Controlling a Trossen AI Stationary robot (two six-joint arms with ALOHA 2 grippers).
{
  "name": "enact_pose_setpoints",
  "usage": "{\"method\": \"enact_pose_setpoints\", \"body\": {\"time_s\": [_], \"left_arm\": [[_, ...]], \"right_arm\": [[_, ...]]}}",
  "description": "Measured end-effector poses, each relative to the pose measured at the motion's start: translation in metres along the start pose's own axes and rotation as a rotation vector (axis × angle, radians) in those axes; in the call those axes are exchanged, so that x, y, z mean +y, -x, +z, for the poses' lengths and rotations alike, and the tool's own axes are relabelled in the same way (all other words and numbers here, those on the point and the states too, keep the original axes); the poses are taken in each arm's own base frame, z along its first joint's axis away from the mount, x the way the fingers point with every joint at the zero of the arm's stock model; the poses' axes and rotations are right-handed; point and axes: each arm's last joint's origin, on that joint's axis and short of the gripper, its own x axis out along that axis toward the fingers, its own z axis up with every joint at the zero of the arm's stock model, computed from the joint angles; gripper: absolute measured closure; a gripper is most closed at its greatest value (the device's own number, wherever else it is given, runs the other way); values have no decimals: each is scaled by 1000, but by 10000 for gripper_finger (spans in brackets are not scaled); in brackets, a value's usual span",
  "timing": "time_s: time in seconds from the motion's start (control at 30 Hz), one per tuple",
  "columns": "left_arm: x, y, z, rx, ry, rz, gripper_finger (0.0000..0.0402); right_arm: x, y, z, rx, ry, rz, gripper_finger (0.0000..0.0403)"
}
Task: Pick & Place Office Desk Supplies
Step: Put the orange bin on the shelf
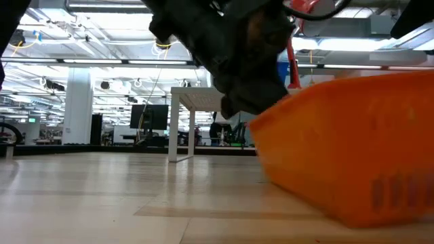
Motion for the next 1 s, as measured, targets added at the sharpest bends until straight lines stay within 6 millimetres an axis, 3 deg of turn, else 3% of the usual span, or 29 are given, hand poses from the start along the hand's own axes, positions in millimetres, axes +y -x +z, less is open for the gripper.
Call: {"method": "enact_pose_setpoints", "body": {"time_s": [0.17,0.3,0.47,0.6,0.73,1.0], "left_arm": [[-8,39,10,44,-68,29,399],[-14,84,23,33,-114,79,400],[-8,141,37,13,-120,86,400],[12,176,46,3,-83,75,400],[45,207,57,-35,-20,58,400],[121,237,61,-44,77,128,401]], "right_arm": [[0,0,0,13,-2,2,290],[1,0,0,13,-6,6,290],[1,0,0,13,-9,12,290],[2,0,0,13,-6,13,290],[2,0,0,13,-7,13,290],[3,0,0,12,-15,20,290]]}}
